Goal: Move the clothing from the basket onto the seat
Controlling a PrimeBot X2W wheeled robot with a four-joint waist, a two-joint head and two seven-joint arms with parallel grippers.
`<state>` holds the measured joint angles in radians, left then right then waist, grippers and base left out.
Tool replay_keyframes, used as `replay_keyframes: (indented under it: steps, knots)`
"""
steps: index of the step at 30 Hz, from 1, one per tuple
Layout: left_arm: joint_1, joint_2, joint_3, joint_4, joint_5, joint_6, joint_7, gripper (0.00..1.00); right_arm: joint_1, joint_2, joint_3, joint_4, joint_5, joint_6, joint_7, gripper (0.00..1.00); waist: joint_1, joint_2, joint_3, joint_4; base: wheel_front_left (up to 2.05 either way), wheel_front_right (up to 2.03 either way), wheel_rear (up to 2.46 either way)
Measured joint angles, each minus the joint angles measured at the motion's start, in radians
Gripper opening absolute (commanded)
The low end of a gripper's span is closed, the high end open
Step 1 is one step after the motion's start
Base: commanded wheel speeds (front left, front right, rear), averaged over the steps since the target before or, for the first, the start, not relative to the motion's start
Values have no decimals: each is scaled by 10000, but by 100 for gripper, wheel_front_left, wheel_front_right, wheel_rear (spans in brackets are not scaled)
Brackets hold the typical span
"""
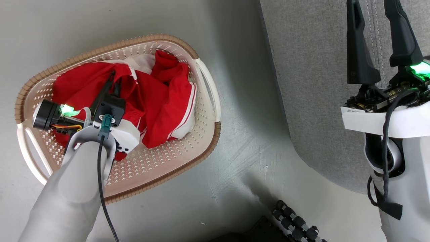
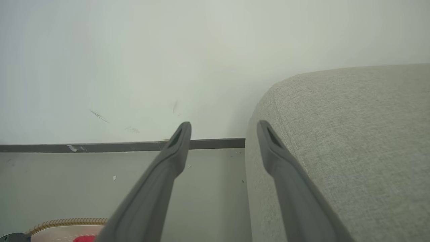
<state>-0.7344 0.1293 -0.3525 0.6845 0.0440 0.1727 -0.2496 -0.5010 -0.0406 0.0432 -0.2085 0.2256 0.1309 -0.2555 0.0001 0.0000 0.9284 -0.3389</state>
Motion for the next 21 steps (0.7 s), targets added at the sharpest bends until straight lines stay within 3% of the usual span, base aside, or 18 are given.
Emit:
replay_keyframes:
  steps: [21]
  knots:
    - [1393, 86, 180, -3085, -614, -82, -31, 0, 11, -13, 128, 522, -890, 0, 0, 100, 0, 0, -965, 723, 0, 0, 0]
